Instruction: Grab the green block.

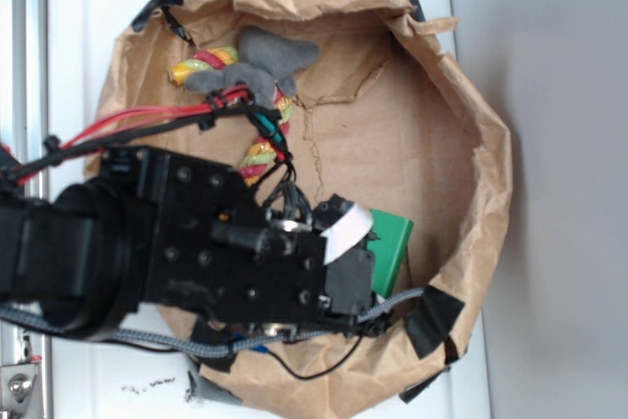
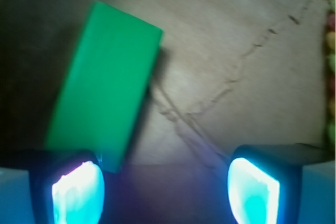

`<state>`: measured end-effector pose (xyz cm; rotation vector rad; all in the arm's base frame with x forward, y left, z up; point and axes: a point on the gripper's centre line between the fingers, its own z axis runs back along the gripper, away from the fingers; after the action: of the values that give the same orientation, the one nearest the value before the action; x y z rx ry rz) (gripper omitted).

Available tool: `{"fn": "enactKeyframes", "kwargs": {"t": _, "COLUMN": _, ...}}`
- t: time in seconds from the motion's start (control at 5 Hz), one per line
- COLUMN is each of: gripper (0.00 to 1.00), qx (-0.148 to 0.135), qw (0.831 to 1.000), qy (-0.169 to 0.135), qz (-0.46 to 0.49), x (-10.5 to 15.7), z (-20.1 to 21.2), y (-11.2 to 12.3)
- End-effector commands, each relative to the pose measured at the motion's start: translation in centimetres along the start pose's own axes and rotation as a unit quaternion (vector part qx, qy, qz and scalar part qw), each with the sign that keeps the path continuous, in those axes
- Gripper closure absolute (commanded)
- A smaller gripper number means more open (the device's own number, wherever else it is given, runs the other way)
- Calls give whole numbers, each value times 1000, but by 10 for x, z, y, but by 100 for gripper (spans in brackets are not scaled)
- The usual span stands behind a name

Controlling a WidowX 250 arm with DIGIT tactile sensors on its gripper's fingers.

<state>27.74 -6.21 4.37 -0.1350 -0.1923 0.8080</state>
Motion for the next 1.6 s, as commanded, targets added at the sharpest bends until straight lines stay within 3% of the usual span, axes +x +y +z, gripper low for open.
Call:
{"fn": "enactKeyframes", "kwargs": {"t": 0.0, "gripper": 0, "qx": -38, "qw": 999, "qy": 23, "qz": 30, "x": 29, "z": 17, "y": -19}}
{"fn": "enactKeyframes", "kwargs": {"t": 0.4, "gripper": 0, "qx": -29, "qw": 998, "qy": 16, "qz": 61, "x": 35, "z": 7, "y": -37}}
{"fn": "enactKeyframes", "kwargs": {"t": 0.8, "gripper": 0, "qx": 25, "qw": 998, "qy": -37, "qz": 42, "x": 28, "z": -32, "y": -24}}
{"fn": "enactKeyframes", "kwargs": {"t": 1.0, "gripper": 100, "qx": 23, "qw": 998, "qy": -42, "qz": 38, "x": 26, "z": -33, "y": -20}}
{"fn": "enactKeyframes", "kwargs": {"t": 1.4, "gripper": 100, "qx": -5, "qw": 1000, "qy": -11, "qz": 14, "x": 29, "z": 1, "y": -13}}
